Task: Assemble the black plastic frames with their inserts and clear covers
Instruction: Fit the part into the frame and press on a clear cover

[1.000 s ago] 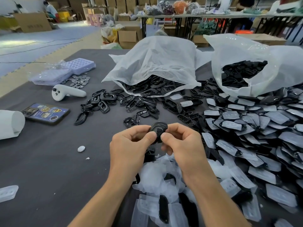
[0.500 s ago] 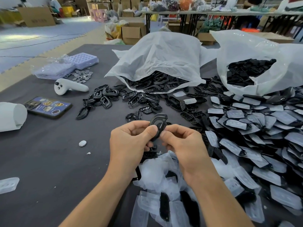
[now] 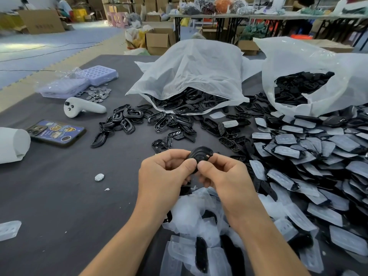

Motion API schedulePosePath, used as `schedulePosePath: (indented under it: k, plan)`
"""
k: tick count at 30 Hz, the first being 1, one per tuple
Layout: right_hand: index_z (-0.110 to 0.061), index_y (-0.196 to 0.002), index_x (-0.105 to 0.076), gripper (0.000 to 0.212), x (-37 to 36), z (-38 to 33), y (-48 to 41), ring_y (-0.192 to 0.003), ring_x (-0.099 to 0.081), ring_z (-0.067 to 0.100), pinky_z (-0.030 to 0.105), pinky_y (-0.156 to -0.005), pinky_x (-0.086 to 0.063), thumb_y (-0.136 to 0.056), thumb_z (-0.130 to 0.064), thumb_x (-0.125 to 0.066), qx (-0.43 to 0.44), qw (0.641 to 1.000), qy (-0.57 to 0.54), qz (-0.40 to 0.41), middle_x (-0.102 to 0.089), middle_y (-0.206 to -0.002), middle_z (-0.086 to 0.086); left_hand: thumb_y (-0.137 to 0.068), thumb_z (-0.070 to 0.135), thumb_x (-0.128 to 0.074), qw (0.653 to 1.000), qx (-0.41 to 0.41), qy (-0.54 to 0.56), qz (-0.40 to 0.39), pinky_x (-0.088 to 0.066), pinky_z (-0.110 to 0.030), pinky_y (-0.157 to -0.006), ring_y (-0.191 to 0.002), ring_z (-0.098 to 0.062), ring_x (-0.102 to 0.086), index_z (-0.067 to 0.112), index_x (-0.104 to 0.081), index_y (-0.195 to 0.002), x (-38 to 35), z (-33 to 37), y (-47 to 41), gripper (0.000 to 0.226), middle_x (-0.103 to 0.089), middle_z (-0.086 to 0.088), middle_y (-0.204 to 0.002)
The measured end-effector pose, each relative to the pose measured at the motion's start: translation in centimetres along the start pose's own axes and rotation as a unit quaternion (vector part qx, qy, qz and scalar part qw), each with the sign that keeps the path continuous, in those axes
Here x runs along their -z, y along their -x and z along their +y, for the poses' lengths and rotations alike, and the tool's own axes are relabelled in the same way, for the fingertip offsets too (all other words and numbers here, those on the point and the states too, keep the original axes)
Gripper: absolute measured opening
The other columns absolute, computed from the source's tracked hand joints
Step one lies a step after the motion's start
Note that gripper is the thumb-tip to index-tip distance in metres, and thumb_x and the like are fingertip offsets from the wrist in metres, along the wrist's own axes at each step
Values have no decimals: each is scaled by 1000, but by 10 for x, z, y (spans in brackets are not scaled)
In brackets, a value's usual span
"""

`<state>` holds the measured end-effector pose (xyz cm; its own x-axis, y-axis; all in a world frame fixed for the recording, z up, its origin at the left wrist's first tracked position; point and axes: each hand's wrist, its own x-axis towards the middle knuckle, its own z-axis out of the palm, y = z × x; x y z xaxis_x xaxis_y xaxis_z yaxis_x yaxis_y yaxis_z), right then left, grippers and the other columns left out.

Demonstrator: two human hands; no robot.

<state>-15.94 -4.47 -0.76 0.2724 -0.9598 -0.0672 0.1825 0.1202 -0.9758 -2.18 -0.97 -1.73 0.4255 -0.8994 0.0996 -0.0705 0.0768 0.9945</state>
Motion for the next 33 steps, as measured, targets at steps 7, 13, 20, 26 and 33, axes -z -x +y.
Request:
schedulePosePath:
  k: [7,13,20,26,33]
  plan:
    - [-8,-84,-78,22,1,-2,4,-81,-69,32,33,-71,-52,-87,11,-68,-29,998,-47,-12,-76,-87,23,-92,7,-75,993,58,105,11,-58,-22,-56,-62,-16,-73,27,-84,-84,-3,8,2,23,-81,-9,-81]
    - [-9,-78,-76,19,-10,-1,7,-72,-59,28,33,-67,-49,-88,6,-71,-48,997,-65,9,-72,-82,26,-91,4,-76,992,49,115,34,-57,-22,-52,-55,-16,-72,23,-82,-80,-1,13,4,23,-78,-12,-73]
    - [-8,-83,-60,20,-3,-7,3,-50,-64,21,24,-43,-49,-99,3,-54,-73,989,-123,43,-73,-75,20,-89,5,-78,995,12,100,5,-53,-21,-51,-54,-14,-66,33,-83,-82,4,13,0,30,-78,-10,-75]
    - [-17,-66,-61,11,12,-6,3,-38,-47,20,22,-41,-33,-73,-8,-63,-3,994,109,26,-64,-56,16,-75,17,-82,993,-6,86,-77,-51,-19,-57,-59,-9,-62,30,-86,-91,11,9,-4,21,-77,-4,-73]
    - [-19,-81,-79,16,19,-7,3,-45,-49,14,26,-50,-41,-74,-11,-68,13,984,169,-50,-59,-50,2,-80,10,-84,996,-15,-6,-86,-53,-21,-62,-65,-8,-64,33,-86,-87,13,4,-10,25,-80,-1,-80]
